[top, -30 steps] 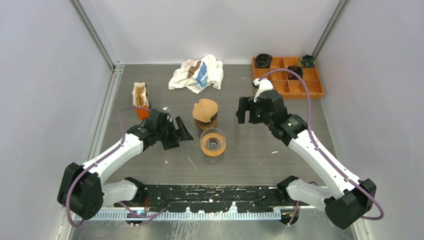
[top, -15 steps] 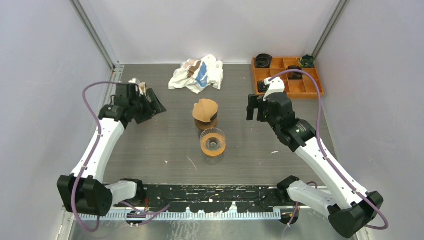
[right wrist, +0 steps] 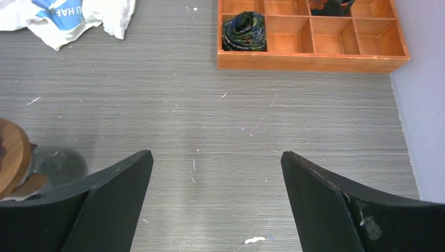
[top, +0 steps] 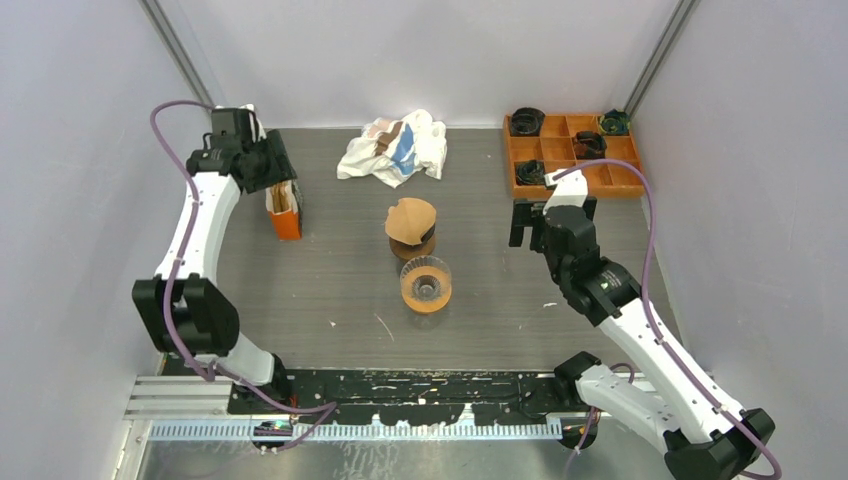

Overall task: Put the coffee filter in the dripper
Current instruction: Pick up the coffee filter from the coffee filter holder.

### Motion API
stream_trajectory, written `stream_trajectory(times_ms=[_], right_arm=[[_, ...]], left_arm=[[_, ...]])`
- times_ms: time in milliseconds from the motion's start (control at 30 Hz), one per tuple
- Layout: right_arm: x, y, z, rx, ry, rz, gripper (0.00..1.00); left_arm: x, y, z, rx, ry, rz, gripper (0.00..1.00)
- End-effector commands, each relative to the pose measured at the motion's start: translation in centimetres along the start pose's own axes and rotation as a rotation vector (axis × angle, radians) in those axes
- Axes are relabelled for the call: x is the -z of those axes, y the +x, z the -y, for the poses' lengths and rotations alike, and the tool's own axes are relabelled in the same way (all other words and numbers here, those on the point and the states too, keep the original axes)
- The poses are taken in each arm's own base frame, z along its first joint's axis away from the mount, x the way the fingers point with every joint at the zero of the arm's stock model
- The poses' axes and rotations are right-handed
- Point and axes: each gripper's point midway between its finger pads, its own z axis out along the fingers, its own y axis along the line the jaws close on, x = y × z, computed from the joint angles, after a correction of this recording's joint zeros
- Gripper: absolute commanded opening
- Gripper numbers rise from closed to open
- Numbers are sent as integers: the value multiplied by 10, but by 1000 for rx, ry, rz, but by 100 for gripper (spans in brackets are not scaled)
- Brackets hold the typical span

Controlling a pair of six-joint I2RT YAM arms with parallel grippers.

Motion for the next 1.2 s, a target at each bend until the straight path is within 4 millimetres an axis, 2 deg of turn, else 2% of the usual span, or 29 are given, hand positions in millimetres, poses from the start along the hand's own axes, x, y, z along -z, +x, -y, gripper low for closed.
stream_trajectory(times_ms=[0,167,467,633,900,1167], right_arm=[[3,-20,14,-29,65,116,100],[2,-17,18,-35,81,131,100],[-3,-13,17,-18,88,116,100],[-5,-10,17,-11,91,107,100],[-7,-8,16,-3,89,97,100],[-8,-7,14,1,83,93,100]], left_arm=[[-10,-28,-12,-86,-53,42,57],[-31,-40,-21,-130,-94,34,50],[-72,-47,-30,-200,-120,8,30],[-86,-48,-36,-218,-144,-13,27],[-98,-46,-41,-231,-166,-43,21],[-105,-43,-46,-242,-186,-68,19]])
